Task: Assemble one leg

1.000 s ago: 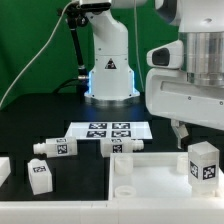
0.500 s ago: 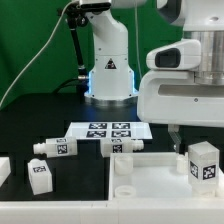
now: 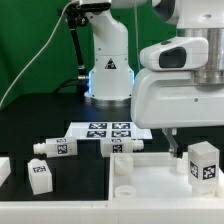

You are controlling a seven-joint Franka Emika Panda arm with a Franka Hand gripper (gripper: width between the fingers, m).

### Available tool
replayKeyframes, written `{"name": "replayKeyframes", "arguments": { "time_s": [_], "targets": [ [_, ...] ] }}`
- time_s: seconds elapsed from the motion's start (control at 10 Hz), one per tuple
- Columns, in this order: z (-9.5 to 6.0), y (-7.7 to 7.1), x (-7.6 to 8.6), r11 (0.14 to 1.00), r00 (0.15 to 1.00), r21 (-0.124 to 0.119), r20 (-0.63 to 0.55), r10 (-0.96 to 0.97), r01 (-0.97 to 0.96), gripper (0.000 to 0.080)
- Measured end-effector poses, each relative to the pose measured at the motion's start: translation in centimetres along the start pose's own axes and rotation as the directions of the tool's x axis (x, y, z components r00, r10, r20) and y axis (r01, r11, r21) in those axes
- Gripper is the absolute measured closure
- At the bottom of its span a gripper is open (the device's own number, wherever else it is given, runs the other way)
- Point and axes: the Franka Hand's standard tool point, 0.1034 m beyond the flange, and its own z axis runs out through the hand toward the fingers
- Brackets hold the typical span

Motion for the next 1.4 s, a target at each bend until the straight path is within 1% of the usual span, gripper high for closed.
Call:
{"name": "replayKeyframes", "arguments": {
  "time_s": [0.1, 0.2, 0.4, 0.8, 0.9, 1.0, 1.1, 1.2, 1.3, 1.4],
  "targets": [
    [0.02, 0.06, 0.00, 1.000, 1.000, 0.000, 0.000, 0.001, -0.001, 0.0236],
    [0.04, 0.06, -0.01, 1.000, 1.000, 0.000, 0.000, 0.002, -0.002, 0.0236],
    [0.06, 0.06, -0.01, 1.000, 1.000, 0.000, 0.000, 0.002, -0.002, 0.0515],
    [0.04, 0.03, 0.01, 0.999, 0.999, 0.001, -0.001, 0.048, -0.048, 0.0515],
    [0.05, 0.05, 0.00, 0.992, 0.992, 0.001, -0.001, 0.126, -0.126, 0.0515],
    [0.06, 0.02, -0.04, 0.964, 0.964, 0.004, -0.009, 0.266, -0.265, 0.0515],
    [0.06, 0.09, -0.23, 0.905, 0.904, 0.010, -0.016, 0.426, -0.426, 0.0515],
    [0.07, 0.11, -0.38, 0.850, 0.850, 0.016, -0.025, 0.527, -0.527, 0.0515],
    [0.08, 0.04, -0.40, 0.778, 0.777, 0.030, -0.030, 0.629, -0.628, 0.0515],
    [0.16, -0.26, -0.57, 0.648, 0.648, 0.047, -0.021, 0.762, -0.760, 0.0515]
  ]
}}
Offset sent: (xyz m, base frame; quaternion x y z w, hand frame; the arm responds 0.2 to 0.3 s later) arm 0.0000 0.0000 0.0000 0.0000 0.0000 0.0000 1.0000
